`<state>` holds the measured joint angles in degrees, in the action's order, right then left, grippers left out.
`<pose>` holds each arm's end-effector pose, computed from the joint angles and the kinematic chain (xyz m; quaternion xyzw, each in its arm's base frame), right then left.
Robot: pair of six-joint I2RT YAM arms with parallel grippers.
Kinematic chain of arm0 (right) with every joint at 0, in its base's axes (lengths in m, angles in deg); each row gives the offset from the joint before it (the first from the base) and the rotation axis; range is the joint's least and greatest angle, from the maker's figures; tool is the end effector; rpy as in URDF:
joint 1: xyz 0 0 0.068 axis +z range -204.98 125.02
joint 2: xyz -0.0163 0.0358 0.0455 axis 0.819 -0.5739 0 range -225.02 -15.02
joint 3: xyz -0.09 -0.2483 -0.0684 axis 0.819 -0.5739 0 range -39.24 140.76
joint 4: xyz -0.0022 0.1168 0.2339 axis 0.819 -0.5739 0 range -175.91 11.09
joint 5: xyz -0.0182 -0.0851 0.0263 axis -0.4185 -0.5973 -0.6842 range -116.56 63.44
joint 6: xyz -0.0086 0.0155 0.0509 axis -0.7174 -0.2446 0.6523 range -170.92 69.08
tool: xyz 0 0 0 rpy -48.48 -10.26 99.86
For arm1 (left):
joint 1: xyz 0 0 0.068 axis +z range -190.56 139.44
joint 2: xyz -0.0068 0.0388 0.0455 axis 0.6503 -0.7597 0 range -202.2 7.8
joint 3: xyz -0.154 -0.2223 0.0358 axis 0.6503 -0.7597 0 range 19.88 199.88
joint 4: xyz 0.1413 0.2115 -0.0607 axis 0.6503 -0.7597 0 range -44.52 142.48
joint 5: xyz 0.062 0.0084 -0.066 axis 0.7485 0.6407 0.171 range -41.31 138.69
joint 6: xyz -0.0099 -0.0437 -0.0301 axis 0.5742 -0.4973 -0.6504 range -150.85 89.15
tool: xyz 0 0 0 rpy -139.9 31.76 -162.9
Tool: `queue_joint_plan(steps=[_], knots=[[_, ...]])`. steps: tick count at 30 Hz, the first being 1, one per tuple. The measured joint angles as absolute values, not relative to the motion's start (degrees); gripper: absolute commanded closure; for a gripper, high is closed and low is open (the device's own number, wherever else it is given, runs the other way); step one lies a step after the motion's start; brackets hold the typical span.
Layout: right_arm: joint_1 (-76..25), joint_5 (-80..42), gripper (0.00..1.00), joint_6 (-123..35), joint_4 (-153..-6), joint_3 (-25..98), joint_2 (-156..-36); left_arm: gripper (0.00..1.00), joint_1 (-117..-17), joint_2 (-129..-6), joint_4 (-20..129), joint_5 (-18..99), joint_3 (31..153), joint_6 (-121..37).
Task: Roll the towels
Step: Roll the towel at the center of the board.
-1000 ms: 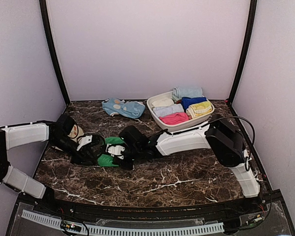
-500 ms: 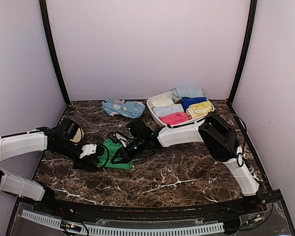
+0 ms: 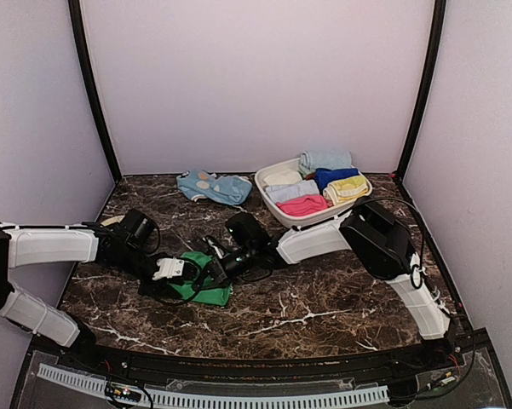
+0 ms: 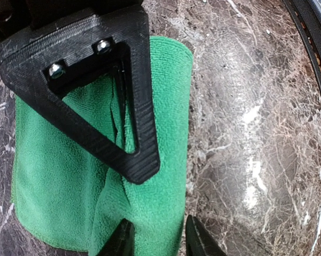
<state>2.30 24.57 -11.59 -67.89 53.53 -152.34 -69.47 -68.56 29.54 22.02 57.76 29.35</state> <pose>0.2529 0.4449 0.1101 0.3256 -0.7532 -0.5716 0.0000 0.2002 -0.1288 0.1716 0.7021 0.6319 -0.1505 0.2916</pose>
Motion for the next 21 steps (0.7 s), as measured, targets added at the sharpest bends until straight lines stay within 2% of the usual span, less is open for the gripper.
queue_joint_plan(steps=[6, 9, 12, 14, 15, 16, 17, 21], knots=[[1.73, 24.48, 1.0, -7.29, -65.29, 52.59, -152.64, 0.67, -69.47, -72.69, 31.68, 22.83, 58.6, 28.5], [1.16, 24.66, 0.92, -5.56, -62.55, 51.24, -152.64, 0.68, -69.47, -74.61, 31.83, 22.76, 59.95, 28.02], [0.74, 24.55, 0.75, -5.12, -61.11, 50.54, -152.62, 0.87, -69.45, -76.51, 31.55, 22.5, 61.52, 27.69], [0.57, 23.63, 0.55, -6.13, -60.74, 49.86, -152.12, 0.94, -69.42, -78.61, 29.87, 22.11, 63.67, 27.1], [0.46, 22.61, 0.42, -6.74, -60.87, 49.18, -151.42, 0.94, -69.4, -79.79, 28.9, 21.71, 64.87, 26.8], [0.35, 20.75, 0.07, -8.4, -60.61, 47.61, -150.09, 0.95, -69.31, -81.21, 27.61, 21.08, 66.33, 26.71], [0.22, 19.09, 0.01, -9.19, -60.74, 46.06, -148.69, 0.95, -69.21, -82.44, 26.72, 20.31, 67.64, 26.42], [-0.59, 11.72, 0.0, -14.04, -62.27, 39.0, -141.89, 0.95, -68.81, -85.41, 25.03, 17.78, 70.35, 25.51]])
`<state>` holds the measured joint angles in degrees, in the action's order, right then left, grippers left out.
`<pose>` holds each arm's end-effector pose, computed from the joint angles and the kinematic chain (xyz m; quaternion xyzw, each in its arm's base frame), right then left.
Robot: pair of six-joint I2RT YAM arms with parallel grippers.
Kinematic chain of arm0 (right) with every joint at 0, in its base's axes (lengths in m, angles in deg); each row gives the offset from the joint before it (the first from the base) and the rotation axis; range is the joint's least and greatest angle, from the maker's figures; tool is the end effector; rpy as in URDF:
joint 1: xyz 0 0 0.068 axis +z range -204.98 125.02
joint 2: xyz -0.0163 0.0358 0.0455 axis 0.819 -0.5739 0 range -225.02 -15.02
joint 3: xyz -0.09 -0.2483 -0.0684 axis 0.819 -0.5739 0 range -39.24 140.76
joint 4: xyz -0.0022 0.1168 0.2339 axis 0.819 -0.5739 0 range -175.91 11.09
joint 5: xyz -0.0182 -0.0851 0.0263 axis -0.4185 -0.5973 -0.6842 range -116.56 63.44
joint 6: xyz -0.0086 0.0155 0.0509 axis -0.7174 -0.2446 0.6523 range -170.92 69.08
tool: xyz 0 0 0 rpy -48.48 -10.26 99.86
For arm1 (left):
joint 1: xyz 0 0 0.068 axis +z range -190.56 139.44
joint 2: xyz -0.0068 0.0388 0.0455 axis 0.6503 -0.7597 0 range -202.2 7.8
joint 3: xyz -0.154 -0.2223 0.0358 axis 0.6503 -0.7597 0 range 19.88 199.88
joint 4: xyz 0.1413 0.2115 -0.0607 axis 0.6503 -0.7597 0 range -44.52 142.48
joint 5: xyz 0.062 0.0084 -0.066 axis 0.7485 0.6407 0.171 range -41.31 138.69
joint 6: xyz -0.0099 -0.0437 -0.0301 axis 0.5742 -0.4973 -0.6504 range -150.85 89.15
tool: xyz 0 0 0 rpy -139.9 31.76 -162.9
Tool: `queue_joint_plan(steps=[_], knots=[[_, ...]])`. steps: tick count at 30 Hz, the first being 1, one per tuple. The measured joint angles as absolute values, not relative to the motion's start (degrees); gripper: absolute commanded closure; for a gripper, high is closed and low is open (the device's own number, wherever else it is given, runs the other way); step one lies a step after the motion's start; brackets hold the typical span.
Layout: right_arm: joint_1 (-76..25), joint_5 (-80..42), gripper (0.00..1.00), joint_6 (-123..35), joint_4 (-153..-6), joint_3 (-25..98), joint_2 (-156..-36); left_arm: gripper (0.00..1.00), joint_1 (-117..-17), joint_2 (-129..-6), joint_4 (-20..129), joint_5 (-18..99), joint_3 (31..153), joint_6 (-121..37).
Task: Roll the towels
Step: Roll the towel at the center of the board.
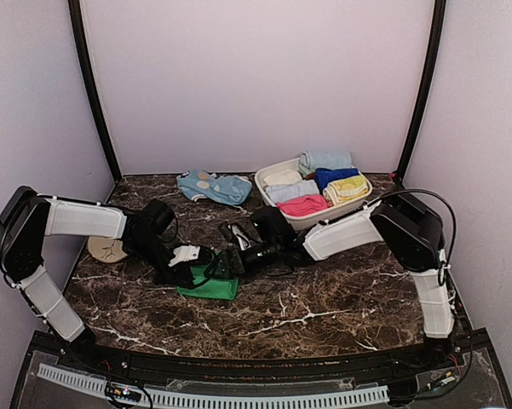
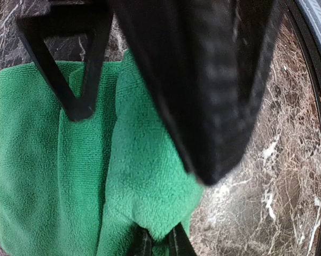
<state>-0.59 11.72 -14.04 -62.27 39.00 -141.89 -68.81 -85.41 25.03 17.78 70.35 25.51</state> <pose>0.2567 0.3964 0.1265 -0.2829 0.7924 0.5280 0.1153 0.2476 -0.1538 0.1564 0.6730 0.6713 -0.2144 0.2246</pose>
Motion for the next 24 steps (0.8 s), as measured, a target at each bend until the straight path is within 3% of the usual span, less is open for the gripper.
queue_joint_plan(steps=[5, 9, 13, 19, 24], knots=[[-2.29, -0.72, 0.0, -20.4, -66.57, 32.44, -133.3, 0.95, -67.81, -87.7, 22.0, 15.66, 72.71, 25.03], [-1.66, -21.17, 0.0, -29.73, -66.25, 22.06, -121.28, 0.94, -67.26, -89.69, 18.92, 14.43, 75.12, 24.85], [3.28, -42.92, 0.0, -37.75, -55.89, 7.98, -106.83, 0.94, -66.82, -92.25, 15.11, 13.43, 78.22, 24.65], [2.65, -43.99, 0.02, -53.14, -46.05, 4.14, -103.75, 0.93, -66.3, -98.17, 7.83, 11.31, 84.78, 23.78], [13.66, -42.55, 0.16, -75.28, -46.93, 6.45, -112.08, 0.93, -65.99, -102.5, 2.41, 10.06, 89.72, 22.67]])
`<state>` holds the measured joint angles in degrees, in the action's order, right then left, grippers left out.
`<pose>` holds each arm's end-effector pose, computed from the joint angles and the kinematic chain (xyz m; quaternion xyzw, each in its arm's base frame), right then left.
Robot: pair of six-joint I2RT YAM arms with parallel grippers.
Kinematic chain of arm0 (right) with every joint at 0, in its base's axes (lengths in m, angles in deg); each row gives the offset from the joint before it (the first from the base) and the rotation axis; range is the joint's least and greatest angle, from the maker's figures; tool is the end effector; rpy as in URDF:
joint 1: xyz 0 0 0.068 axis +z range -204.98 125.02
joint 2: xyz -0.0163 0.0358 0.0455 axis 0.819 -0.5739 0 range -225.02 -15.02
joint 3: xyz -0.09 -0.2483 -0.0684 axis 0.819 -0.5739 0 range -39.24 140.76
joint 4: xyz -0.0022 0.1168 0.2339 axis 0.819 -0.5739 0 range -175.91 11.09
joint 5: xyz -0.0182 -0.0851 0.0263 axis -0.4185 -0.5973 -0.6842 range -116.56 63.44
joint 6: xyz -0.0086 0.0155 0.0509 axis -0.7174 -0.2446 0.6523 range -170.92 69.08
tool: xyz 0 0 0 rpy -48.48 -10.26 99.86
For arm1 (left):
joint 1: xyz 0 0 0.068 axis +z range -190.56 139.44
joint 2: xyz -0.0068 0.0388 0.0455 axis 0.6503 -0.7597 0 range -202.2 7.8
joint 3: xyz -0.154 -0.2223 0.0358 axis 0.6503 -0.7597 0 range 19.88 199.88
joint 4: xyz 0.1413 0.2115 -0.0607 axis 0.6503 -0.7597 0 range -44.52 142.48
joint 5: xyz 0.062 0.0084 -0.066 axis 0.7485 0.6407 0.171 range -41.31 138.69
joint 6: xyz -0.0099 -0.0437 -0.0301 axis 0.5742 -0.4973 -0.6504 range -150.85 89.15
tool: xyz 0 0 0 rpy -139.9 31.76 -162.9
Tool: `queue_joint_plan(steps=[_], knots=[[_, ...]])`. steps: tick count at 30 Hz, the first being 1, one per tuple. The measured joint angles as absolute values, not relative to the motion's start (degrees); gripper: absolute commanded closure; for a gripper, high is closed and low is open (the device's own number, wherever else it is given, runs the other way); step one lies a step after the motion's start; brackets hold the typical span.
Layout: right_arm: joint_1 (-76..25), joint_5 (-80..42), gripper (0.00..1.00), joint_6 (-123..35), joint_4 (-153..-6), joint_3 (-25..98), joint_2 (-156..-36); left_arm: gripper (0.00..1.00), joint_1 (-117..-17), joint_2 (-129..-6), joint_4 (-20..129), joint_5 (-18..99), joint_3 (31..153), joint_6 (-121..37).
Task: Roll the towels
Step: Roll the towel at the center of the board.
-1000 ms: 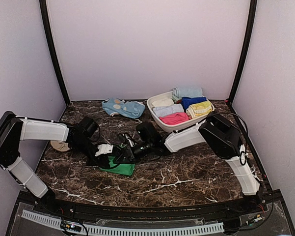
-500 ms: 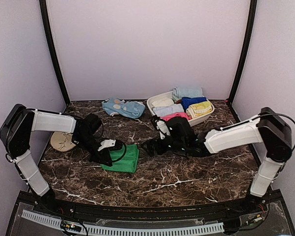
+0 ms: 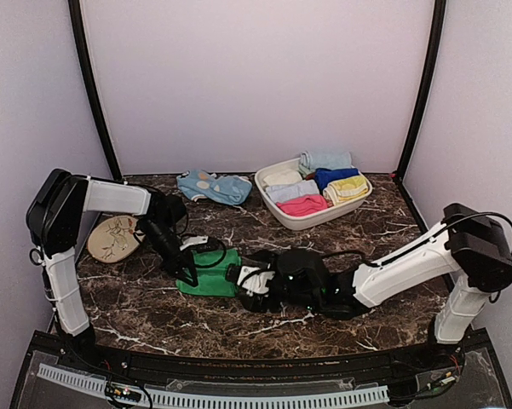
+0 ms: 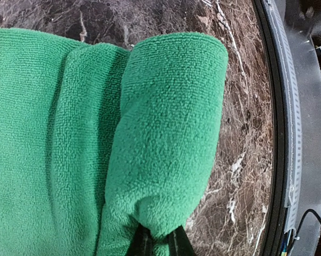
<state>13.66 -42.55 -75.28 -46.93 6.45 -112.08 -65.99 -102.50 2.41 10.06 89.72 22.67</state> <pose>0.1382 0.3264 0.1856 -0.5309 0.6146 0.1106 0.5729 0.2939 -0.1643 0.1459 0.5988 0.7294 -0.3219 0.0761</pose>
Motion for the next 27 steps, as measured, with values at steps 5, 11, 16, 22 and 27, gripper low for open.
queue_joint_plan(steps=[5, 11, 16, 22, 27], knots=[[20.22, -41.76, 0.27, -89.45, -50.77, 11.48, -121.72, 0.93, -65.75, -104.93, -1.06, 9.71, 92.58, 22.23], [20.66, -41.68, 0.35, -97.75, -52.06, 20.68, -130.59, 0.92, -65.75, -106.39, -3.27, 9.8, 94.38, 22.27], [19.93, -41.28, 0.43, -100.64, -52.5, 28.03, -136.03, 0.87, -65.73, -106.89, -4.06, 9.76, 94.9, 22.51], [17.05, -39.51, 0.54, -99.11, -55.78, 32.38, -139.57, 0.78, -65.62, -106.76, -4.43, 9.49, 94.83, 23.1], [15.21, -36.1, 0.66, -95.17, -58.6, 34.06, -140.08, 0.57, -63.78, -104.34, -2.26, 7.46, 92.43, 22.51]])
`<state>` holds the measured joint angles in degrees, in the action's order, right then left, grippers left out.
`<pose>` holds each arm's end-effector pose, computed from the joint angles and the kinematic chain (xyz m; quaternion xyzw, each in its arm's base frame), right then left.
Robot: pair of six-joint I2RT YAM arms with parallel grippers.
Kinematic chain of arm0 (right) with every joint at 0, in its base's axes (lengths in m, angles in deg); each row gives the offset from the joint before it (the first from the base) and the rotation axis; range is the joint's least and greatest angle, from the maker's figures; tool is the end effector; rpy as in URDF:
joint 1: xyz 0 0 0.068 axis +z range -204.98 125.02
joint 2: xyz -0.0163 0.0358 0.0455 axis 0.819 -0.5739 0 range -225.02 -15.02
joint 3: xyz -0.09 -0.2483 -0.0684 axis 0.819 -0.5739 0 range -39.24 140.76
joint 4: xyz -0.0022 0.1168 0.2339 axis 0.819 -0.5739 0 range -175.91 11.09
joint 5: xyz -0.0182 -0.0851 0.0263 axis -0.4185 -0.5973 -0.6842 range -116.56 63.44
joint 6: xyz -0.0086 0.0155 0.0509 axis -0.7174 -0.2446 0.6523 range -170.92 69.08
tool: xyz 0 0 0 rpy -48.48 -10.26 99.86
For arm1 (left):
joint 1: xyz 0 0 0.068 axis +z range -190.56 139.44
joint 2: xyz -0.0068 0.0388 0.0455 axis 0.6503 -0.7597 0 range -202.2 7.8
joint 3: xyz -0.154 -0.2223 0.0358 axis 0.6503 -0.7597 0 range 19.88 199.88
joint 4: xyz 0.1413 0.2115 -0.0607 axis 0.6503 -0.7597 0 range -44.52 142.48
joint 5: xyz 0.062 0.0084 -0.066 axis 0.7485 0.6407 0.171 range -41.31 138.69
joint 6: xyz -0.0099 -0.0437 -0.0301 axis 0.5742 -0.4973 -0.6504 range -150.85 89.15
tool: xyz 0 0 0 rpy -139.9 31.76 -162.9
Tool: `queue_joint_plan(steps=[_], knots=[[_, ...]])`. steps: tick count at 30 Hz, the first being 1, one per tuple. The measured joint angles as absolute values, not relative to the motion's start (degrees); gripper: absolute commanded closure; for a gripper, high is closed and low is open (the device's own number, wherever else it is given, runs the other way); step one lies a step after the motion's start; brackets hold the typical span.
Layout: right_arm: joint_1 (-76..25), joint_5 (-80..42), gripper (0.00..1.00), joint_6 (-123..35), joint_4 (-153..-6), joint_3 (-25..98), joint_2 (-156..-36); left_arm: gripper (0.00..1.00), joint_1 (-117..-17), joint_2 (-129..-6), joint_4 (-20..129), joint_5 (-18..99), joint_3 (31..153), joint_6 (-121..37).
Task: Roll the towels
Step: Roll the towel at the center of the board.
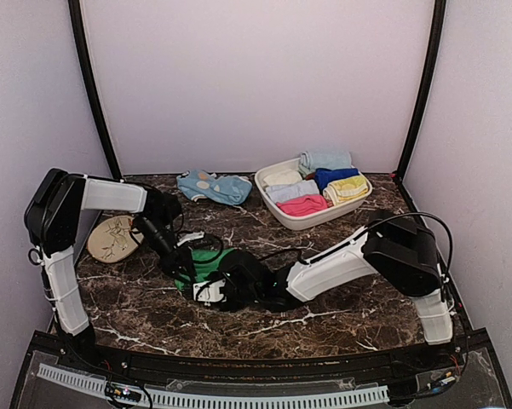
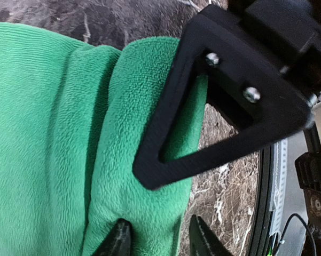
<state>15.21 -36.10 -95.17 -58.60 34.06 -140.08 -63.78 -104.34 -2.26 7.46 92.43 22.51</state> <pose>0.1626 0.4340 0.1174 -0.7088 0.5048 0.0387 0.4911 0.3023 -0.1552 0.1476 0.5691 0.7423 -0.3489 0.0574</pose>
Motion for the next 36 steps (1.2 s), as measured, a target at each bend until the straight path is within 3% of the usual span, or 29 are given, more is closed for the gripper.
queue_joint_plan(steps=[7, 14, 28, 36], knots=[[12.55, -29.59, 0.87, -86.15, -65.7, 40.35, -141.54, 0.55, -58.28, -93.78, 7.64, 7.66, 83.12, 21.0], [8.85, -20.04, 0.97, -76.27, -73.46, 45.8, -142.5, 0.55, -52.33, -81.45, 13.47, 11.02, 73.59, 22.88], [1.2, 4.57, 1.0, -54.61, -82.46, 57.99, -149.85, 0.53, -53.23, -65.76, 18.74, 12.25, 64.39, 27.5], [-1.68, 15.55, 1.0, -44.86, -88.85, 67.48, -155.77, 0.54, -64.62, -68.95, 25.1, 19.2, 64.17, 27.32]])
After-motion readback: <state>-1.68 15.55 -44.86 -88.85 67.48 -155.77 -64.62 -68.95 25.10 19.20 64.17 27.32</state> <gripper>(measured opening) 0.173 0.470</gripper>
